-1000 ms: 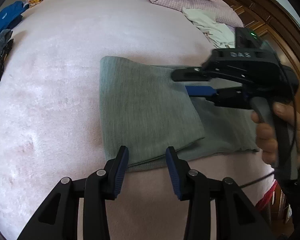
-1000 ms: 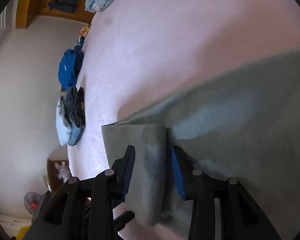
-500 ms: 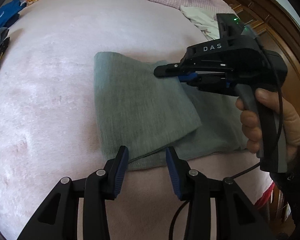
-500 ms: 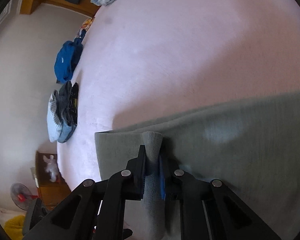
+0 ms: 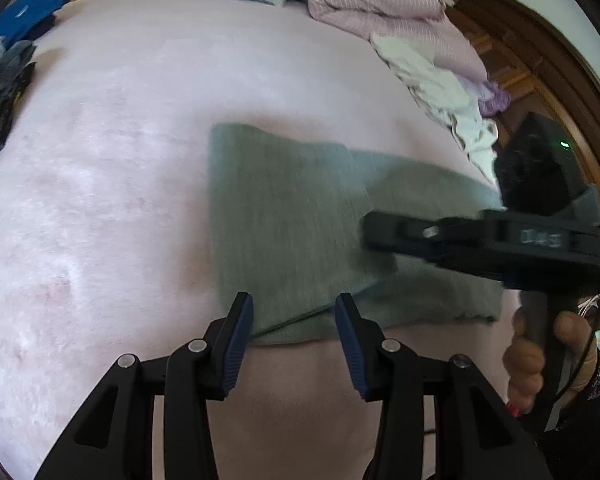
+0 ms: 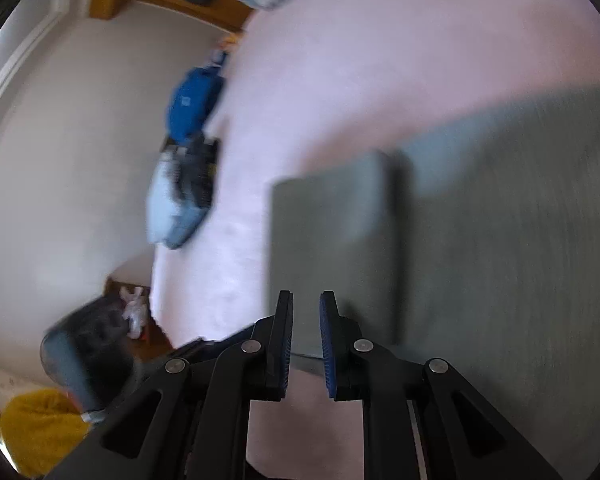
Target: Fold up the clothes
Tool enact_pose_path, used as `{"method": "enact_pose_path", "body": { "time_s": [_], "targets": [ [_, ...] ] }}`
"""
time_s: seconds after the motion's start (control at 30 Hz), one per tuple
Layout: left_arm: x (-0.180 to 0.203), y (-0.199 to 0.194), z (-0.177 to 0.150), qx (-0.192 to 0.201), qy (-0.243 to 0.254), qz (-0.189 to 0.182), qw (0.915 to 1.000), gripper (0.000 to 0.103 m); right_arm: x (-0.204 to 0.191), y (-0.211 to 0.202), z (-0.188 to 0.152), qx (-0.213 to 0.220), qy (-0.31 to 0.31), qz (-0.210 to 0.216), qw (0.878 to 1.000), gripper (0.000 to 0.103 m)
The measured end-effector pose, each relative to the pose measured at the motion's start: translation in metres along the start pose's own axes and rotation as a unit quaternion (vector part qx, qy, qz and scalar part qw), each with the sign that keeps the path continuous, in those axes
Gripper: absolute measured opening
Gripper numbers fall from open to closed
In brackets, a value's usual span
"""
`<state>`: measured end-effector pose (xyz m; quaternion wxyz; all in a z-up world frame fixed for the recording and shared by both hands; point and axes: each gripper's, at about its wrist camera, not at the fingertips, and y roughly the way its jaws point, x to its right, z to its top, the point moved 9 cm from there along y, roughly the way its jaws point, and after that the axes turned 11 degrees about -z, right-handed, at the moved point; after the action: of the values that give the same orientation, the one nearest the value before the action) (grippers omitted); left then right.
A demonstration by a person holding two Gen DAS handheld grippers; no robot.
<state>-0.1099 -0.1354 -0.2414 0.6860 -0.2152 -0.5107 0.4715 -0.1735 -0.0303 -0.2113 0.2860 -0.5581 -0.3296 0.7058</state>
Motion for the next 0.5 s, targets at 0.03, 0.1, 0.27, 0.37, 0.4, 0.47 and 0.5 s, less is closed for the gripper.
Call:
{"method": "enact_pose_path", "body": {
  "time_s": [0.03, 0.1, 0.27, 0.37, 0.4, 0.47, 0.5],
  "targets": [
    [0.000, 0.000, 0.000, -0.002, 0.002, 0.002, 1.0000, 0.039, 0.008, 0.007, -0.002, -0.007, 0.008, -0.014, 1.000, 0.009],
    [0.001, 0.000, -0.001, -0.005, 0.005, 0.006, 1.0000, 0.039, 0.018, 0.016, -0.003, -0.014, 0.025, -0.019, 0.999, 0.001],
    [0.003, 0.000, -0.002, -0.014, 0.012, 0.016, 0.9997, 0.039, 0.006, -0.003, -0.007, 0.001, 0.032, 0.014, 0.999, 0.007],
    [0.004, 0.000, -0.003, -0.020, 0.017, 0.022, 0.9994, 0.039, -0.002, -0.007, -0.010, 0.011, 0.010, 0.016, 1.000, 0.007],
    [0.004, 0.000, -0.003, -0.021, 0.019, 0.024, 0.9993, 0.039, 0.003, 0.000, -0.011, 0.002, 0.010, 0.000, 1.000, 0.007],
    [0.000, 0.011, -0.008, -0.034, 0.018, 0.030, 0.9988, 0.039, 0.011, 0.011, -0.013, -0.011, 0.017, -0.013, 1.000, 0.002],
    [-0.003, 0.016, -0.010, -0.040, 0.017, 0.034, 0.9985, 0.039, 0.013, 0.015, -0.014, -0.016, 0.021, -0.014, 1.000, 0.002]
  ]
}}
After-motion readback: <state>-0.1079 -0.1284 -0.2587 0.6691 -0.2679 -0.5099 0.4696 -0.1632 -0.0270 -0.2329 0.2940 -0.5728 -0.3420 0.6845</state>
